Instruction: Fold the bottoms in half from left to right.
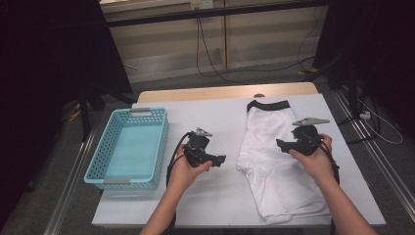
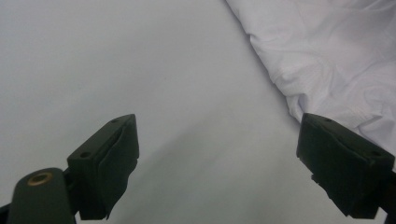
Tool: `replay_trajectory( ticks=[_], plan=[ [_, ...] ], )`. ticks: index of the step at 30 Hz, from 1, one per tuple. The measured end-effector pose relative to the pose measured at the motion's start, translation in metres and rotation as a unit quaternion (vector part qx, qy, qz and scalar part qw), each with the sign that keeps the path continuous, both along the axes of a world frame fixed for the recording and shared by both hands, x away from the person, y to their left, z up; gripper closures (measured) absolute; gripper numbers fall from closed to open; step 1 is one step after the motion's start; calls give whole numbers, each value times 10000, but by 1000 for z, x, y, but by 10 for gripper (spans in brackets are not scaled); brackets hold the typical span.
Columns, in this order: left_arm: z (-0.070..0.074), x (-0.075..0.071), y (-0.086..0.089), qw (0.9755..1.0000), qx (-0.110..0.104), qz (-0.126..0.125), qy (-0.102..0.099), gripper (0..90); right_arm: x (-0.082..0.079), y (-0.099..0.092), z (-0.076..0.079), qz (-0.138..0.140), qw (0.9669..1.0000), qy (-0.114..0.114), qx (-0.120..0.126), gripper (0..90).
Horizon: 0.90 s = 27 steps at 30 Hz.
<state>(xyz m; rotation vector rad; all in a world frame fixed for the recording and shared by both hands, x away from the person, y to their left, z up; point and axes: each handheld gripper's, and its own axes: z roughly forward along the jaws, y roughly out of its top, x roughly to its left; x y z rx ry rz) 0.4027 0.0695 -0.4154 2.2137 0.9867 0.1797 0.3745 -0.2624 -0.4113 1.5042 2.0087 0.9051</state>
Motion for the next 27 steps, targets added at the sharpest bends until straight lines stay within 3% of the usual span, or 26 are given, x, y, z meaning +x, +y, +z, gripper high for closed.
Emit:
replay_trajectory(
  ticks=[11, 15, 20, 27],
  plan=[
    [2, -6, 5, 10000, -38, 12, 3, 129, 28, 34, 5, 46, 10000, -3, 72, 236],
    [2, -7, 8, 10000, -42, 46, 11, 129, 40, 41, 0, 2, 9999, 45, 148, 227],
    [2, -8, 10, 10000, -38, 57, 7, 128, 52, 50, -3, -28, 10000, -43, 16, 230],
    [2, -8, 10, 10000, -49, 1, 37, 124, 72, 55, -8, -210, 9995, -117, 208, 249]
  ],
)
